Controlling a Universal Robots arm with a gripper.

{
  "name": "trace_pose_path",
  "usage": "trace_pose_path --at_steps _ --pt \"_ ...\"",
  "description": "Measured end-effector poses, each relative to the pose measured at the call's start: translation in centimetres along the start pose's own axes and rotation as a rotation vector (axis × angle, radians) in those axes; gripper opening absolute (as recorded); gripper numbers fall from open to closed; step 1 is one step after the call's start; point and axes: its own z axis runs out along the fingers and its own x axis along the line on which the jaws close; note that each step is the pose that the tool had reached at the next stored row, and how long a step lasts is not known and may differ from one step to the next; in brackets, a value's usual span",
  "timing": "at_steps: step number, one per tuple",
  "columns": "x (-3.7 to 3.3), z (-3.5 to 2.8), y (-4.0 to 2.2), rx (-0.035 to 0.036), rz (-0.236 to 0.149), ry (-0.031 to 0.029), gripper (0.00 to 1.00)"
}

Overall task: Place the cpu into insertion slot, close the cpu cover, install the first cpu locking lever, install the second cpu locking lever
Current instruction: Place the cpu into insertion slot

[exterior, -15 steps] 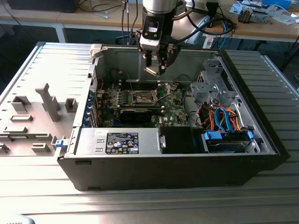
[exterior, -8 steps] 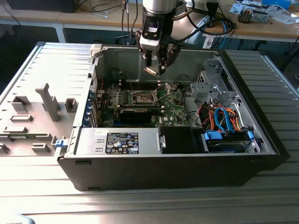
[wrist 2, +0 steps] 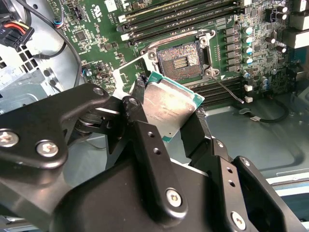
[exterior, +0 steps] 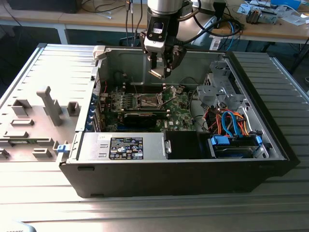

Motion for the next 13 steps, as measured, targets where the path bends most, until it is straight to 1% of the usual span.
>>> trace_pose_path --at_steps 13 --pt "0.0 0.04 -0.01 0.0 0.007 -0.0004 0.54"
